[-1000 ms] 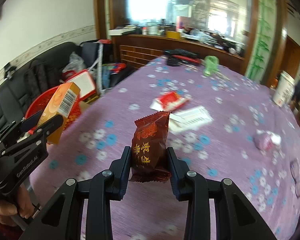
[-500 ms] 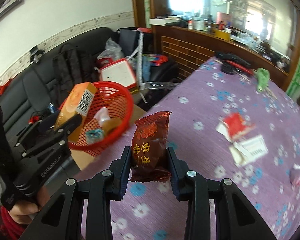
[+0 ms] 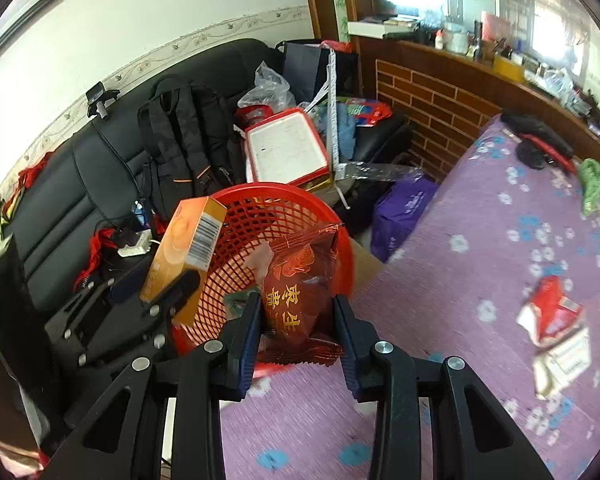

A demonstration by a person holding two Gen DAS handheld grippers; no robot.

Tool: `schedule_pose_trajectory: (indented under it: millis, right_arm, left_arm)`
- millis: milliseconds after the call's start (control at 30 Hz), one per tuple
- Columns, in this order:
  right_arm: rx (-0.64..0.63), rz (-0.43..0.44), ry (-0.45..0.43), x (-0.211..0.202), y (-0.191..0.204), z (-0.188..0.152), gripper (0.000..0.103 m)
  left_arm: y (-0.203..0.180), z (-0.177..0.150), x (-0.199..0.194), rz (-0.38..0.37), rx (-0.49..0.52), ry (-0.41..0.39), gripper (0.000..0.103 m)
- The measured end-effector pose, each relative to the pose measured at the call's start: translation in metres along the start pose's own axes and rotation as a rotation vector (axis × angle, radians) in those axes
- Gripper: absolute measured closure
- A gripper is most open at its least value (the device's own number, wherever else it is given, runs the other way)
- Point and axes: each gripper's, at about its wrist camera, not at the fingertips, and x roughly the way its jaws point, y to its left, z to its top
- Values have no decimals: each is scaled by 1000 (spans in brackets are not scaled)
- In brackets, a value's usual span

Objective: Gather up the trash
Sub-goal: 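Carry both items over the red basket and open both tools to drop them, then move both tools back over the table toward the red cigarette pack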

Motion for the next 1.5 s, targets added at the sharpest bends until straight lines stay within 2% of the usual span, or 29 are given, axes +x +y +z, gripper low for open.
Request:
schedule_pose_trajectory:
  millis: [100, 200, 300, 433, 467, 533, 800, 1067, 1333, 1500]
  right_arm:
    - [10, 11, 9, 17, 3, 11, 64]
    - [27, 29, 11, 27, 2, 19, 59]
    - [44, 32, -19, 22, -6, 19, 55]
    - [82, 24, -46, 5, -20, 12, 54]
    - [84, 16, -54, -1, -23, 7, 53]
    - [95, -11, -67, -11, -30, -4, 52]
    - [169, -69, -90, -49, -66, -55, 40]
    - [261, -123, -113, -90, -110, -111, 39]
    - [403, -214, -147, -140, -170, -179, 38]
    - [508, -243, -173, -166, -207, -214, 38]
  left_arm:
    - [4, 3, 4, 7, -4, 0, 55]
    - [7, 4, 7, 4, -16, -1, 54]
    - [9, 4, 8, 3, -29, -4, 43]
    - [2, 1, 5, 13, -7, -12, 40]
    - [0, 0, 3, 9, -5, -17, 39]
    - [-7, -2, -3, 12, 2, -28, 31]
    - [-48, -12, -29, 13, 80, -77, 23]
    - [-104, -30, -40, -30, 171, -58, 21]
    - [-170, -54, -49, -116, 318, -30, 21]
    - [-213, -61, -47, -222, 407, 26, 21]
